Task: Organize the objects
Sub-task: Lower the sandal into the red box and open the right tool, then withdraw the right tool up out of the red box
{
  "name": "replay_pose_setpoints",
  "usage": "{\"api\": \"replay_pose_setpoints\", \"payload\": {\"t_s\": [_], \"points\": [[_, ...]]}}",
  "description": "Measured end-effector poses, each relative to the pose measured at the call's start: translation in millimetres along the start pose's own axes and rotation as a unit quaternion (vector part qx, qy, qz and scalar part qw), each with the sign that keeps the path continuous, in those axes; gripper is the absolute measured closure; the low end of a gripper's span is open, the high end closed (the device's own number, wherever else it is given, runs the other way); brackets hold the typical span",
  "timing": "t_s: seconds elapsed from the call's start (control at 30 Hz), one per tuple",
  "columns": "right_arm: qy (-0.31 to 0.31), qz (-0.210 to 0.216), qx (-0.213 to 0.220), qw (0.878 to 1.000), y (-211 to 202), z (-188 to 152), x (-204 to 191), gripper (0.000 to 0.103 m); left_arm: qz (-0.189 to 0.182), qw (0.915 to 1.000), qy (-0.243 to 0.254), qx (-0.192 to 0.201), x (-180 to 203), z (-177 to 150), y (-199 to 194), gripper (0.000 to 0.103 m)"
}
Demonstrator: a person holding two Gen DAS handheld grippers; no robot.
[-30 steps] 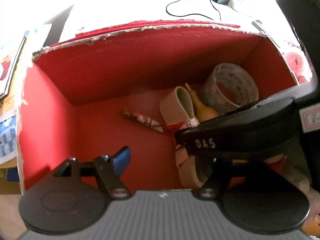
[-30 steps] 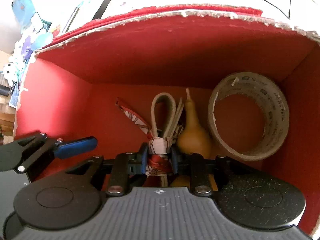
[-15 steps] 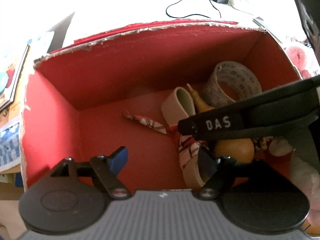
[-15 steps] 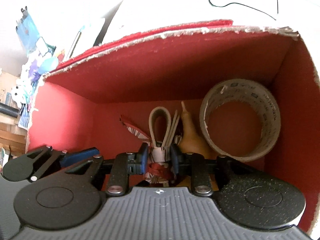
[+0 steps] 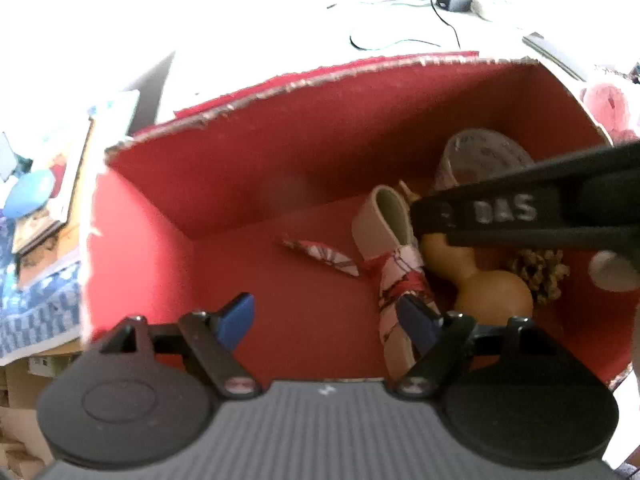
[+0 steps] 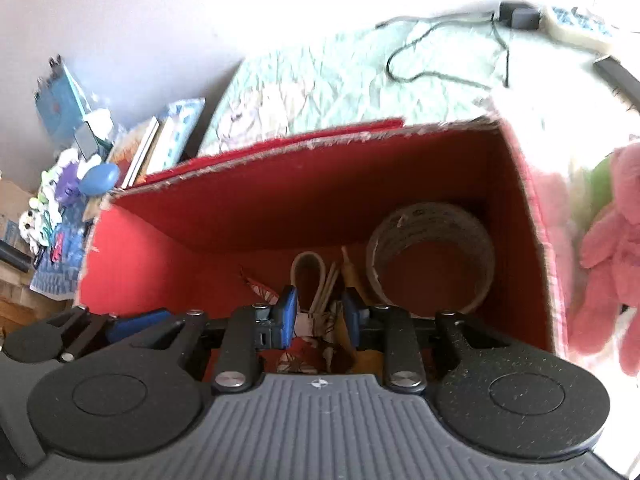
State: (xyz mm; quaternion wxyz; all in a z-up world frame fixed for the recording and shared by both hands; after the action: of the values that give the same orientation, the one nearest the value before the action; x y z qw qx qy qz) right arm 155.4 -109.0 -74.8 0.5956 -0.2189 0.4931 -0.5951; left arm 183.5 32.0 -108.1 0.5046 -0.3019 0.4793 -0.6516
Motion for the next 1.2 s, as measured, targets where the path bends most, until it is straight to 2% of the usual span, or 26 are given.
{"api": "replay_pose_setpoints", "payload": {"t_s": [0.2,0.3,0.4,0.8,0.97,1.2], "points": [[-0.025,-0.009,0.048,0.999,-18.2,-8.3,-12.6,0.074,0.033,0.999,-0.013,0.028,-5.6,-5.4,-27.2,0.022],[-0.033,-0.021,0.072,0.997,-25.2,-8.9,-19.4,0.068,0.043,0.9983,-0.015,0.037,-6.1,-11.0,-38.6,0.022],[-0.039,-0.033,0.086,0.995,-30.1,-11.6,-14.6,0.057,0.052,0.9974,-0.017,0.047,-3.7,-14.7,-52.1,0.021],[-0.025,-0.055,0.138,0.989,-54.4,-27.8,-16.0,0.057,0.053,0.9968,-0.034,0.05,-2.0,-34.2,-70.0,0.02],[-0.012,-0.046,0.134,0.99,-59.2,-35.6,-16.6,0.057,0.053,0.9965,-0.04,0.051,-2.6,-39.3,-76.9,0.018],[-0.025,-0.038,0.119,0.992,-66.3,-45.7,-17.9,0.059,0.056,0.9962,-0.052,0.042,0.1,-46.6,-83.6,0.015]]}}
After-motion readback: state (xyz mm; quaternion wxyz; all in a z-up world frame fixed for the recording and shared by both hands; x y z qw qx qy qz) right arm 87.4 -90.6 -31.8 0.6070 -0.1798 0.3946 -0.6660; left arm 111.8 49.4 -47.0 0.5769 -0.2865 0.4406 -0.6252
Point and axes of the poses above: each gripper's, at about its wrist camera, not at the fingertips, and y roughly the way its jaws point, x to its right, z to its top, the point moved 9 cm from there along y, roughly the way its jaws point, and after that the axes turned 5 degrees about -x, right-handed, at the moved point
